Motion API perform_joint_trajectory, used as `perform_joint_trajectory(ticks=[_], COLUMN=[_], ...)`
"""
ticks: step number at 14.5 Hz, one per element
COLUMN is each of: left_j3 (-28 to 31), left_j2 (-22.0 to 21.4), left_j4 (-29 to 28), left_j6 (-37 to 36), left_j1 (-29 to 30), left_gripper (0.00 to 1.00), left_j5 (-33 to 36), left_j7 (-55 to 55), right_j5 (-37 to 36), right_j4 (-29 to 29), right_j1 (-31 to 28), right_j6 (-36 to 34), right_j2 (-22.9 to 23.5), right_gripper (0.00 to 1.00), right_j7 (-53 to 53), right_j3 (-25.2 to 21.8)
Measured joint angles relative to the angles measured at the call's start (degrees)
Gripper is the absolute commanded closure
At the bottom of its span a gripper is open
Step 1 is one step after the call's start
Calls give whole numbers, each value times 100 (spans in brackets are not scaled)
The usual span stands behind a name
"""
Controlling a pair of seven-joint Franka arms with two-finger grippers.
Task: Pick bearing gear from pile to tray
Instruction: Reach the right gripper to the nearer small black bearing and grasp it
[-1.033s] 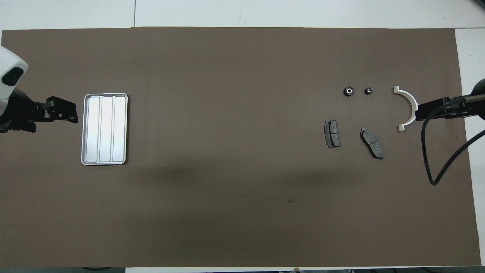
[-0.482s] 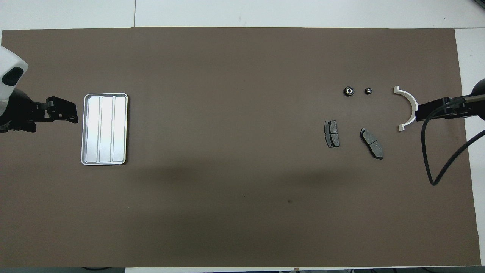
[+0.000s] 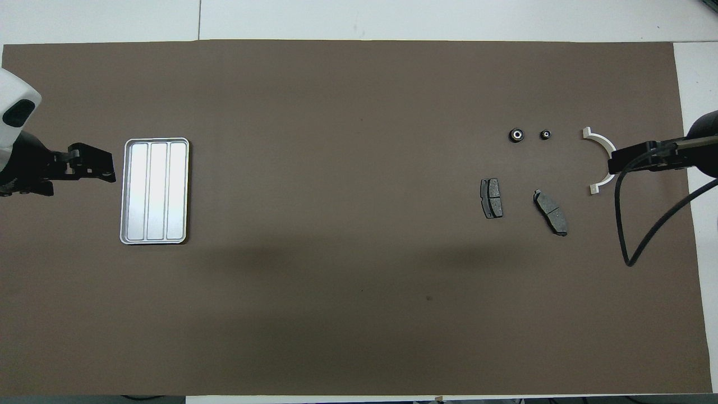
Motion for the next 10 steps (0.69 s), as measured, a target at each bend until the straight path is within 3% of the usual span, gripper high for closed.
perform_joint_trajectory(ticks=[3, 6, 10], left_j3=[0, 0, 0], left_j2=[0, 0, 0], left_j4=[0, 0, 0], left_j6=[0, 0, 0], left_j1=[0, 0, 0], left_gripper=[0, 0, 0], left_j5=[0, 0, 0], left_j7=[0, 0, 0], right_j5=[-27, -238, -291], right_j4=[-303, -361, -361], right_j1=[9, 150, 219], right_j6=[557, 910, 1877], right_j2=[345, 1045, 1997], right_gripper=[0, 0, 0], right_j7=[0, 76, 346], right_j3=[2, 6, 7])
